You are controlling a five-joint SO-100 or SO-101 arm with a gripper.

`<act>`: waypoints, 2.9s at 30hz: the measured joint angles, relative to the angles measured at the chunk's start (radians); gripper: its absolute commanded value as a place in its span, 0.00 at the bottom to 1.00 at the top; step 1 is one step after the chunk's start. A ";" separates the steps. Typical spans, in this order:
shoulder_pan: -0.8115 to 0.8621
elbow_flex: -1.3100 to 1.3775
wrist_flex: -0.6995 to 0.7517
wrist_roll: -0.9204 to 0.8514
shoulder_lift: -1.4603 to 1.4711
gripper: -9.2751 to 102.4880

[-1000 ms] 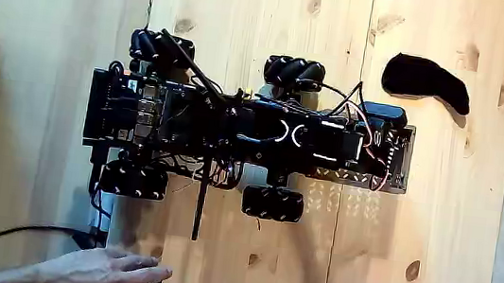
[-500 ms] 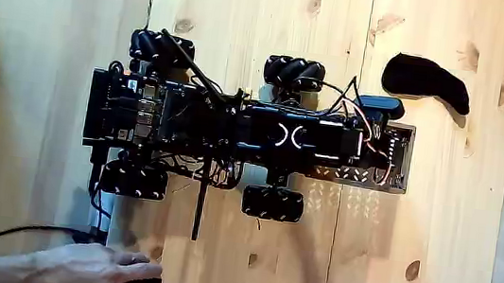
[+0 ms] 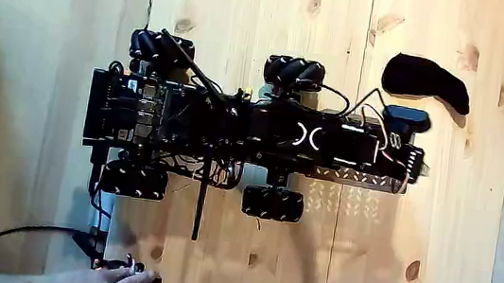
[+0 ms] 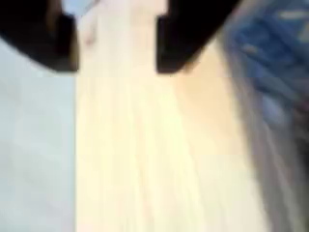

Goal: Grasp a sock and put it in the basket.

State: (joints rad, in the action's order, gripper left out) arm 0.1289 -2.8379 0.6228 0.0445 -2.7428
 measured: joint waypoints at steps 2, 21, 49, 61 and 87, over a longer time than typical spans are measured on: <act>0.000 0.069 0.014 0.000 0.041 0.18; -0.002 0.933 0.701 0.011 0.342 0.19; -0.374 1.378 0.894 -0.034 0.736 0.24; -0.517 1.385 0.699 0.081 0.997 0.33; -0.502 1.586 0.971 -0.199 1.232 0.37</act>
State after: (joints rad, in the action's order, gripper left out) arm -0.3728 -1.2517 1.5938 -0.1549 -1.5110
